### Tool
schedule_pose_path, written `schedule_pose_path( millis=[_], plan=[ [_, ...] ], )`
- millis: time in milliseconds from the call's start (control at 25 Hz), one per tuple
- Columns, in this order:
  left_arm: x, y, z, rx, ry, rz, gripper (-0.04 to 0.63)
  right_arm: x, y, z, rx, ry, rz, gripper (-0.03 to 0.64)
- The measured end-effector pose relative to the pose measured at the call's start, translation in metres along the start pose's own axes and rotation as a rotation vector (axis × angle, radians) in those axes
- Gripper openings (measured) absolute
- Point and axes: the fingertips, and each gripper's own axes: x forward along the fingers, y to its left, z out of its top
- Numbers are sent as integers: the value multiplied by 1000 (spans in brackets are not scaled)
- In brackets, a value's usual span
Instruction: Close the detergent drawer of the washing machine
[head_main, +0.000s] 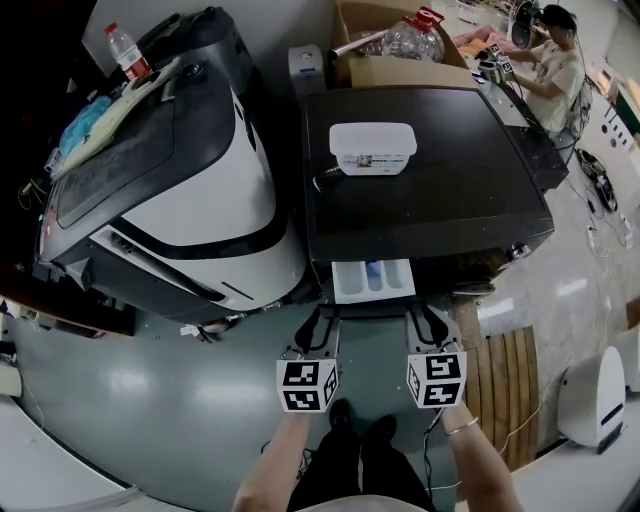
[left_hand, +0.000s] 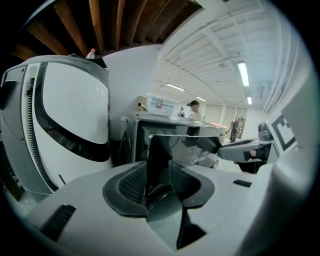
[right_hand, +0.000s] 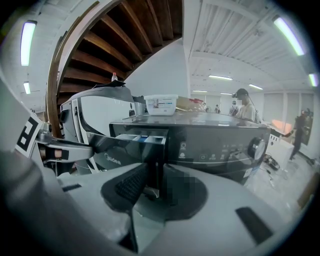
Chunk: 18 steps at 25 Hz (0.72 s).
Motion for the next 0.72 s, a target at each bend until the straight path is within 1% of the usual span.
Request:
schedule_pose_path(
  millis=[720],
  plan=[
    [26,13,15,-4,-7,9,118,26,-7,17,9,-13,-11,109]
  ],
)
